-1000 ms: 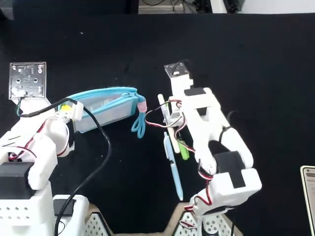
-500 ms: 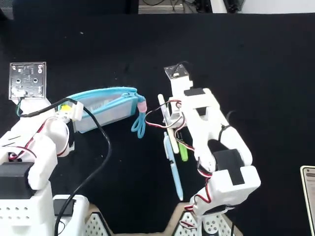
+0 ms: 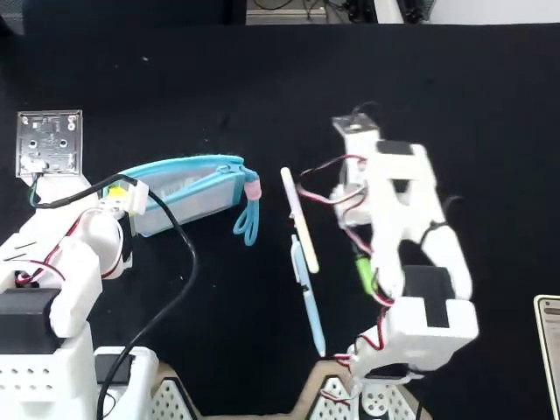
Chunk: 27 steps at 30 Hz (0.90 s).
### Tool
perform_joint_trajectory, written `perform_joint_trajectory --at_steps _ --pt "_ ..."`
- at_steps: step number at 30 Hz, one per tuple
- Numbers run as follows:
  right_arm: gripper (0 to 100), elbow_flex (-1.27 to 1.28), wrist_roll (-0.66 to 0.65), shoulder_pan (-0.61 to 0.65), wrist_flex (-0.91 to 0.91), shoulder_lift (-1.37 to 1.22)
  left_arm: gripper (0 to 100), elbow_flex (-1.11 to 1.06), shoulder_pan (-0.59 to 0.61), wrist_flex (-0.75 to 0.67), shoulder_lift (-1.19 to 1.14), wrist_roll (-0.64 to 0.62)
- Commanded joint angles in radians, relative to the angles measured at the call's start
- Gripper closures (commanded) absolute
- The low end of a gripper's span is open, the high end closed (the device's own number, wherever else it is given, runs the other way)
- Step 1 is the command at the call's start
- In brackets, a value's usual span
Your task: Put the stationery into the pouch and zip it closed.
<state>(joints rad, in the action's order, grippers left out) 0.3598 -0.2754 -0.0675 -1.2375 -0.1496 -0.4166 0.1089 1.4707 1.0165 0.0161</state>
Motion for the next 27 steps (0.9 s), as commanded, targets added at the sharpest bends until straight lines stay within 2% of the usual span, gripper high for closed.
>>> perform_joint_trajectory --at_steps 1,3,8,13,16,21,27 --pt "98.6 -0.041 -0.063 -0.08 -0.012 0.028 97 -0.047 -0.001 0.005 -0.006 0.012" --pt "96.9 -0.036 -0.084 -0.08 -0.015 -0.007 97 -0.047 -0.001 0.005 -0.006 0.012" --pt "82.5 -0.053 -0.132 -0.015 -0.058 -0.065 97 -0.047 -0.001 0.005 -0.006 0.011" --pt "85.9 -0.255 -0.13 0.031 -0.204 -0.076 97 -0.047 -0.001 0.005 -0.006 0.012" --pt "86.1 -0.387 -0.129 0.026 -0.227 -0.119 97 -0.047 -0.001 0.005 -0.006 0.012" --pt "86.4 -0.568 -0.133 0.025 -0.236 -0.332 97 -0.047 -0.001 0.005 -0.006 0.012" --pt "86.4 -0.872 -0.152 -0.002 -0.411 -0.581 97 -0.047 -0.001 0.005 -0.006 0.012"
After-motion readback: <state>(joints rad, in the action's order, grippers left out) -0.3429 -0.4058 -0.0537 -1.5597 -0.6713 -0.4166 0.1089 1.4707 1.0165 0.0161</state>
